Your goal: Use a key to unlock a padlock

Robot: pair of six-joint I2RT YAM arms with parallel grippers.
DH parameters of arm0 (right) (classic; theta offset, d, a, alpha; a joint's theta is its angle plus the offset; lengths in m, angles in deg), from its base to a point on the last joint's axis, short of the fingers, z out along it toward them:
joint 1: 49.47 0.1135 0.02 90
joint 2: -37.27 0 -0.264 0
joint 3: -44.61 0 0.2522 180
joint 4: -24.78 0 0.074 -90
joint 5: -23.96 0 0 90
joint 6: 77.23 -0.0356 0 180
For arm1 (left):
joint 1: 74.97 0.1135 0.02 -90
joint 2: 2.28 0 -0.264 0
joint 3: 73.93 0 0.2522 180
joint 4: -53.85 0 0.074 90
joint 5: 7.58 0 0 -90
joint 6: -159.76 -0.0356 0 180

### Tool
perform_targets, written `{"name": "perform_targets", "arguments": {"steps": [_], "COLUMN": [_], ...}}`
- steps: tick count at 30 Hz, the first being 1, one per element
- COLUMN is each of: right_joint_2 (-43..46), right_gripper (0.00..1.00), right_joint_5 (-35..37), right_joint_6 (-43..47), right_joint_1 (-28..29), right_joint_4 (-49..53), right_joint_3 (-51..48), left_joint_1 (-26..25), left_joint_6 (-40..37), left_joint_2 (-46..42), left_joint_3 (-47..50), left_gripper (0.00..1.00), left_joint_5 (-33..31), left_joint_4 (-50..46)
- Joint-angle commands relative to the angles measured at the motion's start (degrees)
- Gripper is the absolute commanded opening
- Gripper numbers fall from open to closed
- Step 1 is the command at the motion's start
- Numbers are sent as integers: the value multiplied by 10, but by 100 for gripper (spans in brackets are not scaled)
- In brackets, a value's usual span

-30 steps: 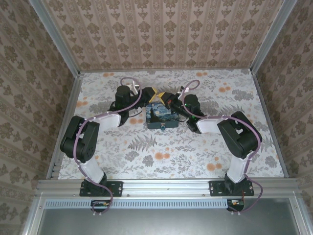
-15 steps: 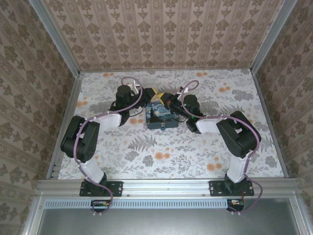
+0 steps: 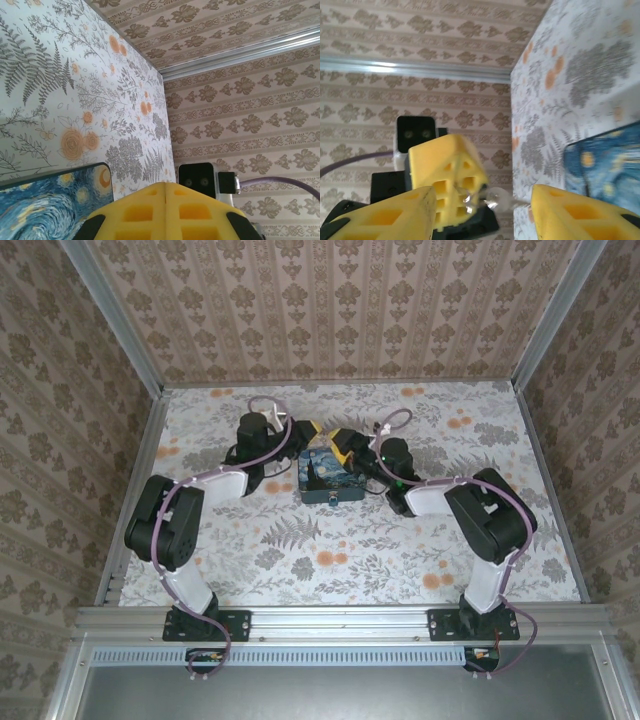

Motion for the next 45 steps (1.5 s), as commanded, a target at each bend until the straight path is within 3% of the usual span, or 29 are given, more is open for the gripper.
{"name": "perform_targets", "arguments": {"steps": [1,6,13,24,45], "right_joint_2": [33,42,4,-30,-47], "right_gripper": [55,55,55,49,36], "right_joint_5": [-4,-43,-124,-118,-100], "right_joint_6": [19,69,99,84,77], "right_joint_1": [-26,-48,-52,-26,-8], "right_joint_4": [-8,-6,-102,-141,-163], "right_joint_3": [-24,-11,40,73,38], "left_joint_1": [11,15,13,2,2], "left_joint_6": [-56,-100,-119,-86,-62], "left_joint_2": [-7,0,-3,-5,-7], "left_joint_3": [-28,-54,-72,-69,-67], "left_gripper": [0,0,0,0,0], "left_joint_5": [32,95,134,119,81], "left_joint_4": [-26,-42,-45,-20,-7]}}
